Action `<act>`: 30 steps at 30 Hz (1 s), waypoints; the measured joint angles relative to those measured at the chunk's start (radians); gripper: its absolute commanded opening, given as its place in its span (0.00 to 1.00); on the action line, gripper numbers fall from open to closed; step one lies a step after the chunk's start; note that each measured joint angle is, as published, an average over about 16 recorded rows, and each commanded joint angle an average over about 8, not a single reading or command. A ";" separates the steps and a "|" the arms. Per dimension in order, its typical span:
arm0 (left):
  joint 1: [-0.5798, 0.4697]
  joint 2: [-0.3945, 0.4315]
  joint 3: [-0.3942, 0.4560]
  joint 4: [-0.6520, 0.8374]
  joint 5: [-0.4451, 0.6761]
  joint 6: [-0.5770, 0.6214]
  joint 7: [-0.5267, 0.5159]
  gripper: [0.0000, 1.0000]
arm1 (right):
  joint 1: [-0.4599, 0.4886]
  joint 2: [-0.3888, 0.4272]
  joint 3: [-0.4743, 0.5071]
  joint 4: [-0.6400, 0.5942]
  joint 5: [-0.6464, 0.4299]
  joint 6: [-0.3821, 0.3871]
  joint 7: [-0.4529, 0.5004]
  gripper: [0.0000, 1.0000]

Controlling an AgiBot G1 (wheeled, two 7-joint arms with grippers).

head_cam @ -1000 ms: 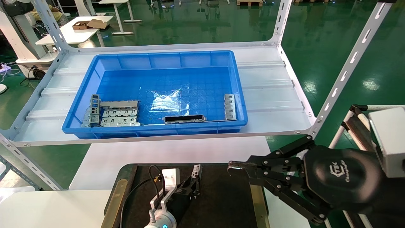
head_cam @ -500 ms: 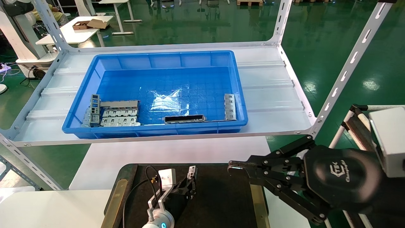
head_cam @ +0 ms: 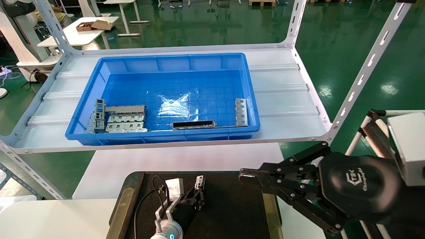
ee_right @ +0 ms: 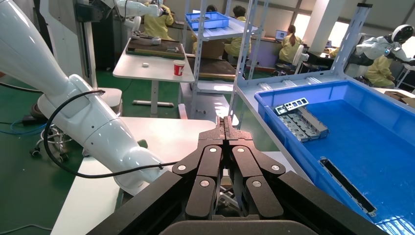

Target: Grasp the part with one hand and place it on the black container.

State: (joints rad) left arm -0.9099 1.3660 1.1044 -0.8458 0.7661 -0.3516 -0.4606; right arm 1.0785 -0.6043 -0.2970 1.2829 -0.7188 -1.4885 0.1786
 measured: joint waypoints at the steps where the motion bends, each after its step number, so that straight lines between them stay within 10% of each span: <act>1: -0.002 0.000 0.009 0.002 0.004 -0.002 -0.013 0.07 | 0.000 0.000 0.000 0.000 0.000 0.000 0.000 0.14; 7: -0.012 0.000 0.059 0.015 0.030 -0.015 -0.086 0.77 | 0.000 0.000 0.000 0.000 0.000 0.000 0.000 0.89; 10: -0.018 -0.001 0.082 0.019 0.043 -0.019 -0.120 1.00 | 0.000 0.000 -0.001 0.000 0.000 0.000 0.000 1.00; 30: -0.078 -0.074 0.158 -0.052 0.206 0.031 -0.311 1.00 | 0.000 0.001 -0.002 0.000 0.001 0.001 -0.001 1.00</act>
State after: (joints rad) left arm -0.9884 1.2917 1.2620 -0.8979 0.9717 -0.3204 -0.7713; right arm 1.0789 -0.6036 -0.2986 1.2829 -0.7177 -1.4878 0.1778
